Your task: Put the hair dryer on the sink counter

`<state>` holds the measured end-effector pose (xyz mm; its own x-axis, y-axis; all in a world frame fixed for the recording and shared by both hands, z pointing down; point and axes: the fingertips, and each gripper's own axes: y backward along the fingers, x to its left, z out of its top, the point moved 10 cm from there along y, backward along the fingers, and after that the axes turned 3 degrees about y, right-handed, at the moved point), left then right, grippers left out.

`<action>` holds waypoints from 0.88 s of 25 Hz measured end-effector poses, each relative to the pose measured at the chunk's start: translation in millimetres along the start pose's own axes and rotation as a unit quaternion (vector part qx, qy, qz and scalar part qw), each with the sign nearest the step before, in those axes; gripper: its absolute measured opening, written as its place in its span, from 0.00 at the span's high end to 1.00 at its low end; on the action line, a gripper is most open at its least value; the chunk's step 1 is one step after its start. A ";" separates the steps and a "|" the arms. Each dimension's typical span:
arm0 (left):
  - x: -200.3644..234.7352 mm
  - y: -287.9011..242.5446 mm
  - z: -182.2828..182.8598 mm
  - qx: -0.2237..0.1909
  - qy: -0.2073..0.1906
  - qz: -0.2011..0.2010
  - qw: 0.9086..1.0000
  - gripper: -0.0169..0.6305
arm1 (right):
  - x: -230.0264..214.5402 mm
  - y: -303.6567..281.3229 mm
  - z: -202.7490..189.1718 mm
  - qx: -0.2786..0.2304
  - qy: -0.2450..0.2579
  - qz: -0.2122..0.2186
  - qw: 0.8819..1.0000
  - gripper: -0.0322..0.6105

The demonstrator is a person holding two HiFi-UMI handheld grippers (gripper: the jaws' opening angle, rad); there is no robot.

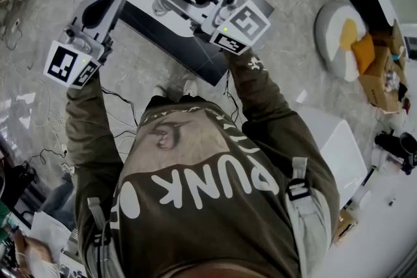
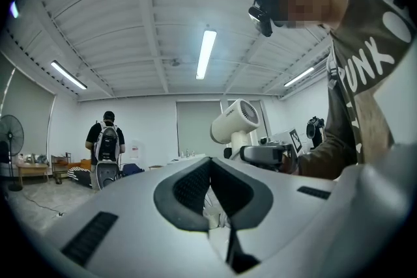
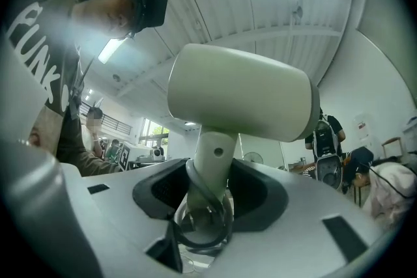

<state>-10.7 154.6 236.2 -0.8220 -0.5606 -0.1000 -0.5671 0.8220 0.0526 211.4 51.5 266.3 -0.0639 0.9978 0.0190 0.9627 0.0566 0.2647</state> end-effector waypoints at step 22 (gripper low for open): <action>182.5 -30.2 -59.2 -0.003 0.017 -0.054 0.998 0.99 | -94.7 -116.3 -69.5 0.051 0.001 -0.055 0.997 0.65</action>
<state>-146.7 21.6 275.1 -0.7573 -0.6491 -0.0716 -0.6527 0.7559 0.0501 87.2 -52.1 300.8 -0.1716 0.9852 -0.0025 0.9715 0.1696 0.1654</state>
